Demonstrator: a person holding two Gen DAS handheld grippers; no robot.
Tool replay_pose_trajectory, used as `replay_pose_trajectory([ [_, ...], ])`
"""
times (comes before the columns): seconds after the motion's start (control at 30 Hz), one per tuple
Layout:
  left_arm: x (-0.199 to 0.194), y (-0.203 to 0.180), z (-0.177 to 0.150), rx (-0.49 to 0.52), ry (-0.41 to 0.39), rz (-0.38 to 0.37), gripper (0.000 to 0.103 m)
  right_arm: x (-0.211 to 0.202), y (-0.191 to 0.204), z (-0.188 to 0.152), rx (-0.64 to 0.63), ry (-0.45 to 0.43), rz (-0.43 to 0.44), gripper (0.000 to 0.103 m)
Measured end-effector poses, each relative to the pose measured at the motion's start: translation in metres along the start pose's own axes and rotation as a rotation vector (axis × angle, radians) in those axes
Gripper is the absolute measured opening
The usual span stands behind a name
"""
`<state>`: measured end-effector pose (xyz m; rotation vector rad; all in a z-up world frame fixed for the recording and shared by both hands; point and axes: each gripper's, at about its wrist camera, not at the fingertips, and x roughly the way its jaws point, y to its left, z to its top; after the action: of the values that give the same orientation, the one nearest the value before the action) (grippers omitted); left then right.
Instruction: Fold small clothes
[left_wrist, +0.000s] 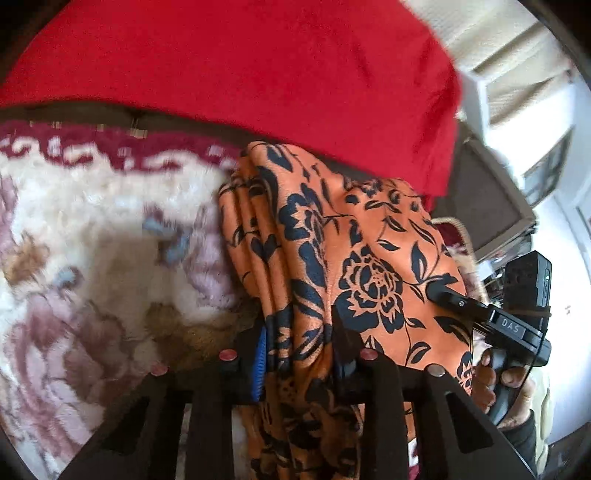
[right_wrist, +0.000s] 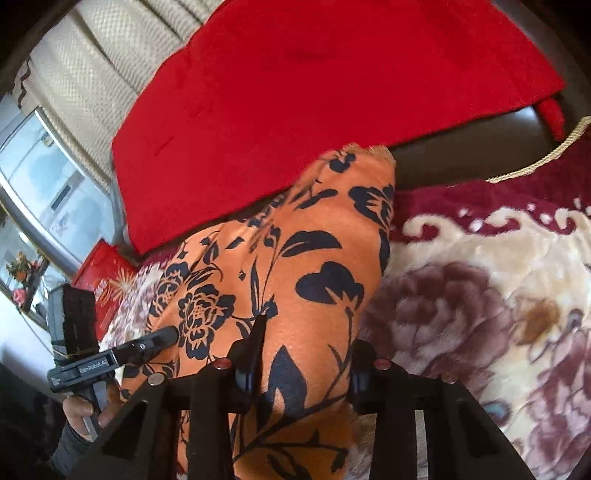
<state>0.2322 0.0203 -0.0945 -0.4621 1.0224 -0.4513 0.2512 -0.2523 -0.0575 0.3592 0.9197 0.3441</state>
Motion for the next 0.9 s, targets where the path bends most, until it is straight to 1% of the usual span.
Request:
replay_pose_trajectory([
  [0.03,0.004,0.003,-0.002,-0.011,0.007,0.014,0.044,0.009,-0.011,0.000,0.045,0.036,0.001,0.039],
  [0.07,0.002,0.003,-0.003,-0.016,-0.004,0.015,0.047,0.016,-0.019,-0.002,0.070,0.069,-0.008,0.046],
  [0.1,-0.003,0.002,-0.006,-0.017,-0.020,0.024,0.051,0.023,-0.025,-0.005,0.079,0.095,-0.043,0.053],
  [0.13,-0.013,-0.001,-0.009,-0.004,-0.039,0.054,0.055,0.023,-0.028,-0.012,0.081,0.079,-0.076,0.063],
  [0.17,-0.021,-0.002,-0.013,0.008,-0.052,0.064,0.056,0.018,-0.028,-0.014,0.085,0.052,-0.077,0.065],
  [0.2,-0.031,-0.005,-0.017,0.024,-0.076,0.077,0.056,0.010,-0.026,-0.017,0.089,0.020,-0.090,0.065],
  [0.23,-0.042,-0.009,-0.022,0.042,-0.101,0.086,0.056,-0.002,-0.020,-0.019,0.078,-0.019,-0.125,0.065],
  [0.27,-0.048,-0.011,-0.025,0.055,-0.110,0.083,0.057,-0.011,-0.014,-0.021,0.065,-0.053,-0.142,0.065],
  [0.3,-0.053,-0.010,-0.032,0.072,-0.118,0.082,0.059,-0.023,-0.005,-0.022,0.057,-0.087,-0.138,0.066],
  [0.37,-0.057,-0.011,-0.045,0.103,-0.117,0.130,0.062,-0.043,0.017,-0.029,0.038,-0.137,-0.084,0.071],
  [0.4,-0.048,-0.011,-0.050,0.104,-0.096,0.167,0.062,-0.050,0.028,-0.034,0.023,-0.153,-0.053,0.073],
  [0.43,-0.038,-0.008,-0.052,0.093,-0.062,0.186,0.063,-0.055,0.037,-0.039,0.008,-0.159,-0.023,0.075],
  [0.47,-0.032,-0.004,-0.054,0.083,-0.035,0.194,0.064,-0.055,0.048,-0.047,-0.003,-0.143,0.021,0.079],
  [0.5,-0.032,-0.001,-0.057,0.071,-0.024,0.199,0.066,-0.057,0.049,-0.054,-0.002,-0.121,0.042,0.079],
  [0.53,-0.038,-0.001,-0.060,0.058,-0.042,0.203,0.066,-0.051,0.050,-0.063,0.005,-0.088,0.045,0.079],
  [0.57,-0.042,-0.003,-0.062,0.057,-0.052,0.206,0.066,-0.041,0.050,-0.071,0.013,-0.047,0.021,0.079],
  [0.6,-0.052,-0.009,-0.064,0.071,-0.070,0.222,0.066,-0.036,0.048,-0.077,0.020,-0.024,-0.004,0.079],
  [0.63,-0.057,-0.013,-0.067,0.084,-0.078,0.231,0.066,-0.036,0.049,-0.083,0.023,-0.025,-0.028,0.079],
  [0.7,-0.070,-0.025,-0.073,0.133,-0.121,0.284,0.069,-0.053,0.060,-0.088,-0.007,-0.085,-0.033,0.079],
  [0.77,-0.084,-0.037,-0.082,0.170,-0.191,0.368,0.080,-0.071,0.072,-0.095,-0.019,-0.154,-0.055,0.081],
  [0.8,-0.090,-0.042,-0.086,0.182,-0.222,0.401,0.088,-0.080,0.079,-0.103,-0.028,-0.190,-0.083,0.082],
  [0.87,-0.100,-0.049,-0.097,0.220,-0.287,0.476,0.090,-0.093,0.093,-0.126,-0.055,-0.249,-0.147,0.087],
  [0.9,-0.103,-0.051,-0.101,0.232,-0.303,0.496,0.090,-0.095,0.096,-0.136,-0.063,-0.262,-0.179,0.089],
])
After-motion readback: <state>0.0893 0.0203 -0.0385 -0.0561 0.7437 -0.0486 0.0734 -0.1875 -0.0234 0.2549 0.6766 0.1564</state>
